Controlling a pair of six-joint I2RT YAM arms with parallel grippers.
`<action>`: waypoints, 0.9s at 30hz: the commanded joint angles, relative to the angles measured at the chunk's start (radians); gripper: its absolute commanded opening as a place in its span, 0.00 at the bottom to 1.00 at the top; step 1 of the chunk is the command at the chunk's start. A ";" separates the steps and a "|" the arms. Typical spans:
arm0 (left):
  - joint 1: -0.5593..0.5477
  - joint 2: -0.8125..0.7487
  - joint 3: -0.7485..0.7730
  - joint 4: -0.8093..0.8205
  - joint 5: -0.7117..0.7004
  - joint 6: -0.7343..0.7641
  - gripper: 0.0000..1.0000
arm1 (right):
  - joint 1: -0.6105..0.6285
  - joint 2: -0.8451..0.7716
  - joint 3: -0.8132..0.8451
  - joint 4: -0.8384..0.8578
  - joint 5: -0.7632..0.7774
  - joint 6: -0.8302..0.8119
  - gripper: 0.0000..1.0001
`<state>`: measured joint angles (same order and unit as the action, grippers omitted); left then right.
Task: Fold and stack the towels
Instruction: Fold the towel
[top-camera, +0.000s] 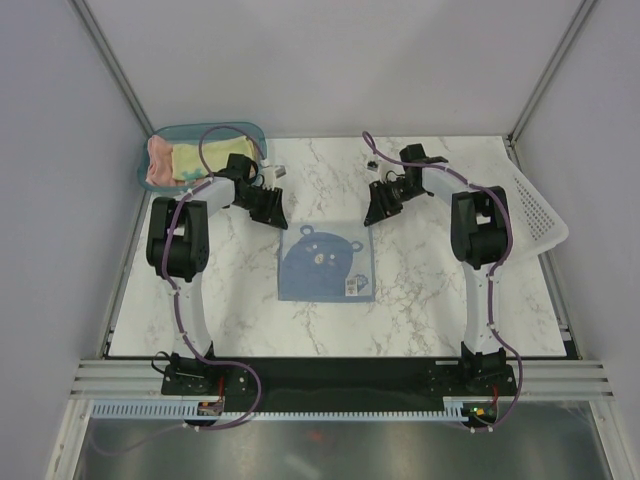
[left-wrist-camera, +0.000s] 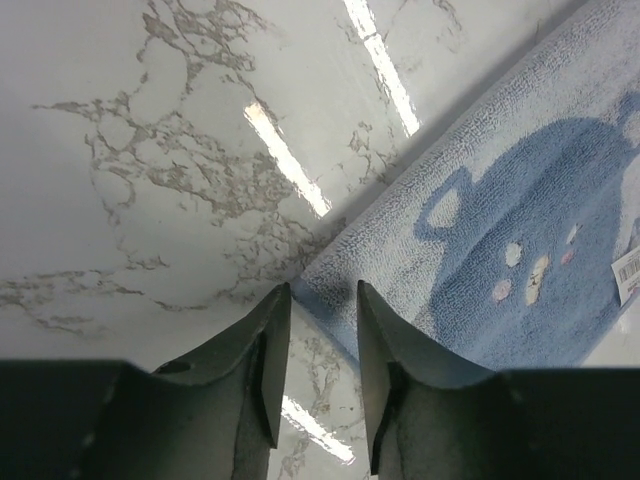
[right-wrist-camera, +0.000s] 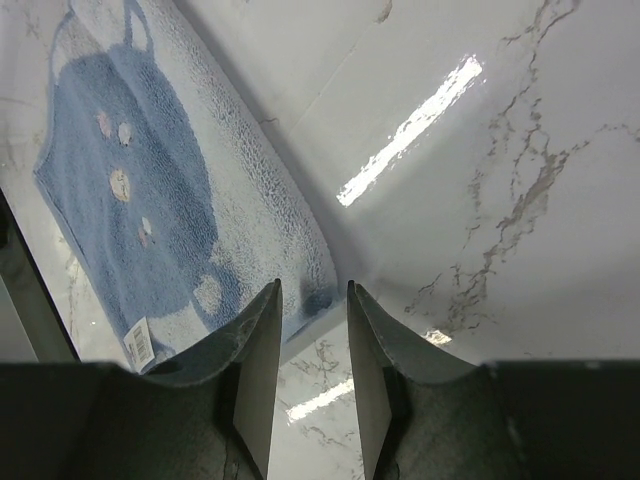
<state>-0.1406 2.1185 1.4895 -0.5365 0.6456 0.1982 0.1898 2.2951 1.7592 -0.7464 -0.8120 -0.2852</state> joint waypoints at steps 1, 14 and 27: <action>0.003 0.023 0.021 -0.040 0.029 0.050 0.38 | -0.001 0.023 0.048 0.001 -0.062 -0.031 0.40; 0.003 0.037 0.041 -0.059 0.057 0.046 0.13 | -0.001 0.032 0.048 0.001 -0.085 -0.031 0.25; -0.022 -0.074 0.109 -0.040 0.103 -0.106 0.02 | 0.000 -0.192 -0.072 0.188 0.083 0.165 0.00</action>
<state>-0.1501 2.1391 1.5551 -0.5953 0.7345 0.1642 0.1898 2.2478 1.7153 -0.6655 -0.7963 -0.1879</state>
